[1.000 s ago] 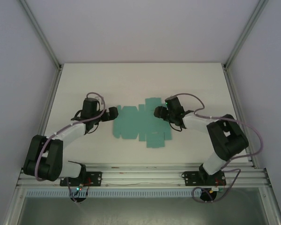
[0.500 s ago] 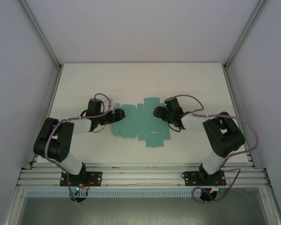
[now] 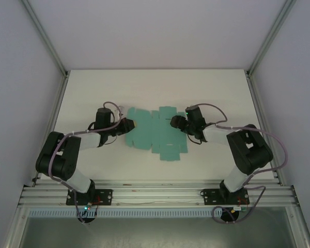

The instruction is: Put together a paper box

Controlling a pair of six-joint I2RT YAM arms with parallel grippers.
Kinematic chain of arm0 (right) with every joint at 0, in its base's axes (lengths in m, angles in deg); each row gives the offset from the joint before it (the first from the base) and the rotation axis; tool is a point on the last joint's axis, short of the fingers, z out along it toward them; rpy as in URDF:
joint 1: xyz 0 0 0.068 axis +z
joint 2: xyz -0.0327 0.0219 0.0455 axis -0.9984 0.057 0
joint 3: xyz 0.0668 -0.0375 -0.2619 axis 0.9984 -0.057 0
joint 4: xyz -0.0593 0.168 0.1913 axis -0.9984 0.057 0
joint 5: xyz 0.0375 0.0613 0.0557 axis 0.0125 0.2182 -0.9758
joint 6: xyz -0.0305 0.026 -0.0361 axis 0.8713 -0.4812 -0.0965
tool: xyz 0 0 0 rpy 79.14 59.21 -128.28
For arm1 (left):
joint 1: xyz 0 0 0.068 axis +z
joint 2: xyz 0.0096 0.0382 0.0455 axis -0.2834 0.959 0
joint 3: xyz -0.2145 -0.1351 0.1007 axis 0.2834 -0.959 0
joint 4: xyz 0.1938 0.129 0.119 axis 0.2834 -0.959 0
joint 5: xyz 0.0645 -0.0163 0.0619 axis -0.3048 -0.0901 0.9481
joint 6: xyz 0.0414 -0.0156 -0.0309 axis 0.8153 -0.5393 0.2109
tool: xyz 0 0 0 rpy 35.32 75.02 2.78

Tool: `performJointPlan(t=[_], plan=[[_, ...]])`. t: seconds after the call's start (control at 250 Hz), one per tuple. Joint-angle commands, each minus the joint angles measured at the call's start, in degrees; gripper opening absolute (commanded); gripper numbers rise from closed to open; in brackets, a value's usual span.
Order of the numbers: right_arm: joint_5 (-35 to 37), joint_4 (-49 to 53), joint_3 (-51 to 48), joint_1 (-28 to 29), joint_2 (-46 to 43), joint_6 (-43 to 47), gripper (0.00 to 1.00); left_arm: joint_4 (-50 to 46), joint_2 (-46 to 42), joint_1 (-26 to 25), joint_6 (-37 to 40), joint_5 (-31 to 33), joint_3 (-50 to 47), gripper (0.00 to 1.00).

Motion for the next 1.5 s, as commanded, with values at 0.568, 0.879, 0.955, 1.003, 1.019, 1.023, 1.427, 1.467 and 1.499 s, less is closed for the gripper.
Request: performJointPlan(t=[0.568,0.879,0.955,1.003,1.019,1.023,1.427,1.467,1.499], plan=[[-40.7,0.8,1.1,-18.7,-24.6,5.6,0.64,7.1,-25.7,-0.1,-12.1,-3.8,5.7,0.00],[-42.9,0.2,-1.0,-18.7,-27.3,7.8,0.21,3.4,-29.7,-0.1,-10.3,0.2,4.8,0.00],[-42.8,-0.3,-1.5,-18.7,-28.0,8.8,0.03,3.2,-29.5,-0.1,-10.4,0.0,4.9,0.00],[-42.9,-0.2,-1.4,-18.7,-29.1,10.0,0.00,3.5,-29.4,-0.1,-10.4,0.0,4.8,0.00],[-42.9,-0.1,-1.4,-18.7,-29.1,10.4,0.00,3.5,-29.3,-0.1,-10.4,-0.1,4.7,0.00],[-42.9,0.0,-1.4,-18.7,-29.2,10.5,0.00,3.4,-29.3,-0.1,-10.4,0.0,4.8,0.00],[-29.9,22.5,3.4,-14.0,-21.2,39.6,0.00,-37.7,-35.7,-0.1,2.1,41.3,3.7,1.00],[-26.8,23.6,4.1,-13.0,-19.7,41.9,0.00,-38.5,-36.0,-0.1,2.1,41.8,3.4,1.00],[-24.3,24.8,5.0,-12.3,-18.4,43.9,0.00,-38.5,-36.1,-0.1,3.1,41.2,3.1,1.00]])
